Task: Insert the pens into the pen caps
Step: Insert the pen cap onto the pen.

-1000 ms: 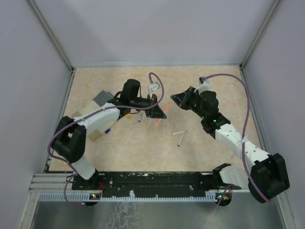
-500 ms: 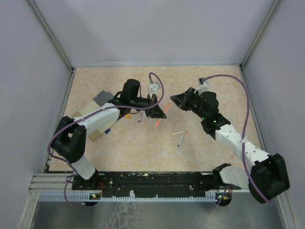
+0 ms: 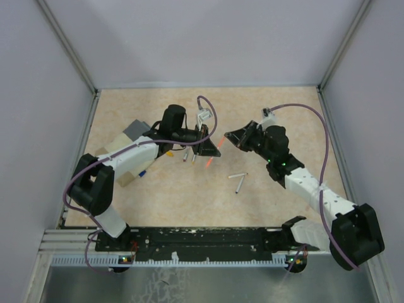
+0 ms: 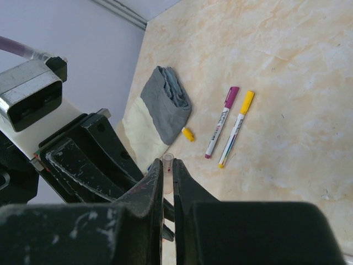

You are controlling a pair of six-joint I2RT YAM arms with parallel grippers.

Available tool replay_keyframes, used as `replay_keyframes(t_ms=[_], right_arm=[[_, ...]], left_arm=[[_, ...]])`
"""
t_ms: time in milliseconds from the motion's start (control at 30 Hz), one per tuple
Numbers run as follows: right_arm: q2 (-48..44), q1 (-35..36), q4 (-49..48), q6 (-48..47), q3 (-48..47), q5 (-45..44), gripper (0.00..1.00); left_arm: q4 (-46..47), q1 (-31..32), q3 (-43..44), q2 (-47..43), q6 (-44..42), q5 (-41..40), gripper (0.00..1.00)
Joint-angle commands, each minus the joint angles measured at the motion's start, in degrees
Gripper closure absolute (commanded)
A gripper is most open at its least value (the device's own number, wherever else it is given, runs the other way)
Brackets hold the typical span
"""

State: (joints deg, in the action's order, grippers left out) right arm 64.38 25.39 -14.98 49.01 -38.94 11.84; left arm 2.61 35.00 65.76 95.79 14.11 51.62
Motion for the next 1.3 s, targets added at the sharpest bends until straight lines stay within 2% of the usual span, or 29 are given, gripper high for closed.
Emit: replay_keyframes(t_ms=[0,367,1267], right_arm=[[-2.5,0.5,-3.7,1.1,0.3,-0.2,0.98],[-4.7,0.5,-0.1,1.7,-2.7,-9.0,0.99],[-1.4,0.5,-4.2,3.1,-3.6,-4.3,0.99]], left_arm=[[1.6,0.2,0.6,-1.7,-0.4,0.1,1.0],[1.6,0.2,0.6,-1.6,-0.3,0.5,1.0],[1.6,0.2,0.7,-1.3,-0.4,0.7,1.0]])
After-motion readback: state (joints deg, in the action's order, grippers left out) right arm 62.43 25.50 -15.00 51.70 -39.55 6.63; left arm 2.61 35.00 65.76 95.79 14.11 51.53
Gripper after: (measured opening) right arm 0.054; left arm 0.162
